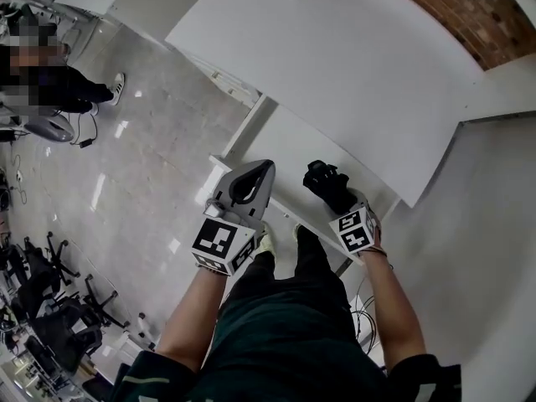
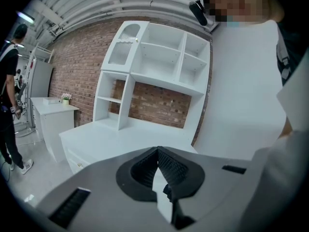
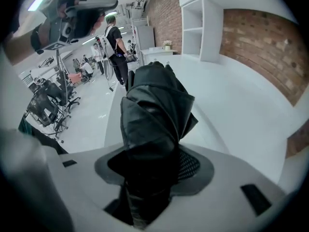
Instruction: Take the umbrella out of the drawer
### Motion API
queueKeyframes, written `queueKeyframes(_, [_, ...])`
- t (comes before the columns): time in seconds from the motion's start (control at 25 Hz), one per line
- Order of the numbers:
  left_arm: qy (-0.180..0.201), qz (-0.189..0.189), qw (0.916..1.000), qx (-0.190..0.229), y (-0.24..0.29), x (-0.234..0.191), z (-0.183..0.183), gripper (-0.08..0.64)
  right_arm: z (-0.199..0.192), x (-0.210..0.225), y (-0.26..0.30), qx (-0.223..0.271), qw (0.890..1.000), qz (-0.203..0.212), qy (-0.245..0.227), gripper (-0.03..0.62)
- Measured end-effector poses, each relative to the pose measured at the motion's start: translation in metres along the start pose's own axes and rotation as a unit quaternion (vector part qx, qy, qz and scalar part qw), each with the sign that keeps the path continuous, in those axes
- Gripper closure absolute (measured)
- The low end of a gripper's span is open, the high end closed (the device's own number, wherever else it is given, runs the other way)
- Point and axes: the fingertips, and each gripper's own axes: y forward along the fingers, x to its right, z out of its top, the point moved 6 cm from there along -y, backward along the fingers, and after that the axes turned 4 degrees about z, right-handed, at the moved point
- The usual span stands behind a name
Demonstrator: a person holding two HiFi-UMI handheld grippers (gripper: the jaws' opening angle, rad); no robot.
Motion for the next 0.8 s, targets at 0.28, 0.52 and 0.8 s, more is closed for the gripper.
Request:
queueKeyframes(0.28, [0.004, -0.011, 0.9999, 0.008, -0.005, 0.000, 0.010, 0.554, 0.020, -0.003, -0.031, 0.053, 0.998, -0.018, 0.001, 0.376])
queueKeyframes(0.52, [-0.006, -0.013, 0.9999, 0.008, -0.016, 0.004, 0.024, 0.554, 0.047, -0.006, -0.070, 0.140, 0.989, -0.025, 0.031, 0.376])
queueKeyframes(0.8, [-0.019, -0.011, 0.9994, 0.026, -0.033, 0.008, 0.049, 0.554, 0.088, -0.011, -0.130, 0.247, 0.966, -0.027, 0.067, 0.376])
